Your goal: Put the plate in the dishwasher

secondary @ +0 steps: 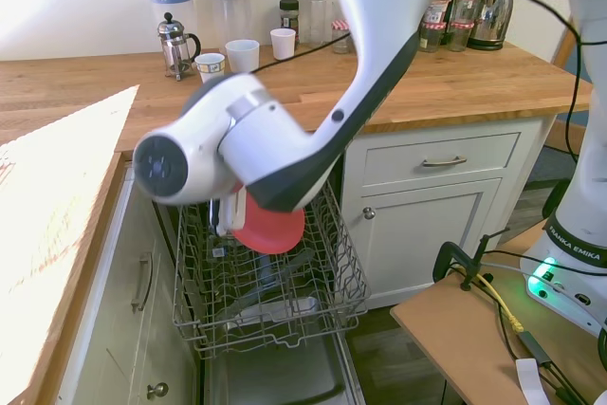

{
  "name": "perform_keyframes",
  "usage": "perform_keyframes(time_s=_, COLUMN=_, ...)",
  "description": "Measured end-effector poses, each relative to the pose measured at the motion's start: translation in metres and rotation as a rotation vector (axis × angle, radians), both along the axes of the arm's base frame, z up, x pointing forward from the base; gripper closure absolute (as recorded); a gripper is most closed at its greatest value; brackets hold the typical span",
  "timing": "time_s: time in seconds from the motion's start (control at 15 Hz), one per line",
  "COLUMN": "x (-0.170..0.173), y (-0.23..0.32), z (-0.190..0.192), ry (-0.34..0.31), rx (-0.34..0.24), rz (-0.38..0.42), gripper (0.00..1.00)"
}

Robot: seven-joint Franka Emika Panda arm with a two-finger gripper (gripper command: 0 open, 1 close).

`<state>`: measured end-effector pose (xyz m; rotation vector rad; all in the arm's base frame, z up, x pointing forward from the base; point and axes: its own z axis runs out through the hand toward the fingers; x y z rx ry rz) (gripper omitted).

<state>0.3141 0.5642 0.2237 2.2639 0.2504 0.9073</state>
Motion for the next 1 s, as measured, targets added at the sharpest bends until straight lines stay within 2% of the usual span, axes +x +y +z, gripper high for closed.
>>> perform_keyframes(time_s=0.2, x=-0.017, y=0.041, z=-0.034, ry=0.026, rx=-0.061, rz=0.044, gripper=1.00)
perform_keyframes(time_s=0.4, x=-0.015, y=0.065, z=-0.055, ry=0.064, rx=-0.091, rz=0.031, gripper=1.00)
perform_keyframes(time_s=0.47, x=-0.010, y=0.067, z=-0.066, ry=0.092, rx=-0.102, rz=0.012, gripper=0.00)
perform_keyframes(time_s=0.67, x=0.004, y=0.071, z=-0.074, ry=0.197, rx=-0.144, rz=-0.066, gripper=0.00)
perform_keyframes(time_s=1.0, x=0.021, y=0.065, z=-0.058, ry=0.447, rx=-0.184, rz=-0.210, gripper=0.00)
